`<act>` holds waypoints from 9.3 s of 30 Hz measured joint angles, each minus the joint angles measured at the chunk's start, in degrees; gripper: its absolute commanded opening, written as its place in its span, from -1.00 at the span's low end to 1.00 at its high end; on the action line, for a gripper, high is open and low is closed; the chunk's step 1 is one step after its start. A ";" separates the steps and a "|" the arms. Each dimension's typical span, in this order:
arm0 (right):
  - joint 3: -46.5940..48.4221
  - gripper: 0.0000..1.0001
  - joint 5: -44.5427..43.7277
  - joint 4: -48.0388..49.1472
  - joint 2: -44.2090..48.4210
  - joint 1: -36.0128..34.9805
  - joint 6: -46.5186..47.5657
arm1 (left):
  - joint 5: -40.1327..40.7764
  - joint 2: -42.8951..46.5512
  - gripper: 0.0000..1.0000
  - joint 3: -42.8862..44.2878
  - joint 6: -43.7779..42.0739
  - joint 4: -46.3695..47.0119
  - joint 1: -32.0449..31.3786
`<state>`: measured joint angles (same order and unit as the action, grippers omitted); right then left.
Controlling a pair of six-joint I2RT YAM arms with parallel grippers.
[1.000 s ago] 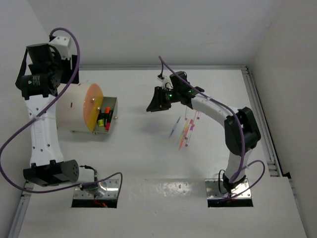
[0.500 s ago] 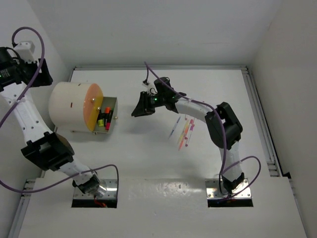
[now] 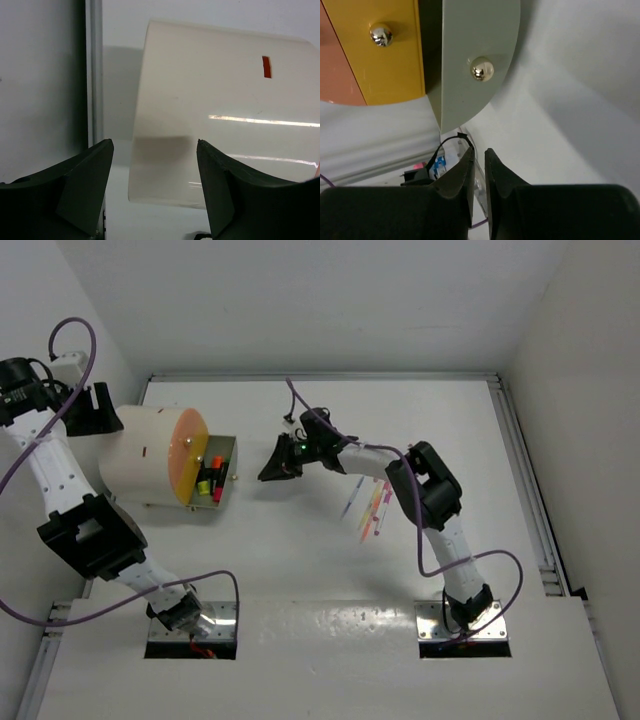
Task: Sort the stationery into containers
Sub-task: Close the drawer in the storage box, then open the drawer in the storage box, then pick up the pen from the center of the board.
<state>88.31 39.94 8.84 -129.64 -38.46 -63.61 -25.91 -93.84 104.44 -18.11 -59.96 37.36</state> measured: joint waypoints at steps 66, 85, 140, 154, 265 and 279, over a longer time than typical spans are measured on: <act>33.94 -0.68 -13.99 16.52 -29.14 -8.70 -14.47 | -9.53 4.46 0.37 -11.72 -6.93 8.20 1.70; 35.06 -0.50 -16.70 19.85 -30.73 -10.21 -12.41 | -9.79 4.46 0.37 -11.72 -7.98 7.98 1.75; 24.44 0.03 -8.50 23.28 -17.77 -7.48 -14.58 | 18.47 17.00 0.62 -14.88 -9.51 2.89 -28.81; 29.92 -0.07 -10.05 22.18 -20.72 -8.35 -14.43 | 24.22 16.85 0.61 -18.75 -7.52 4.24 -29.07; -25.14 -0.40 -33.31 -29.70 39.60 30.95 27.98 | 18.08 18.82 0.54 -14.93 8.44 14.10 -57.77; -18.32 -0.42 -40.96 -31.71 26.27 34.67 33.18 | 15.82 12.28 0.55 -14.95 14.45 15.50 -63.25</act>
<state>70.00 -1.02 -22.87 -103.37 -3.79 -30.44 -10.09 -81.56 89.49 -3.66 -44.47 -25.89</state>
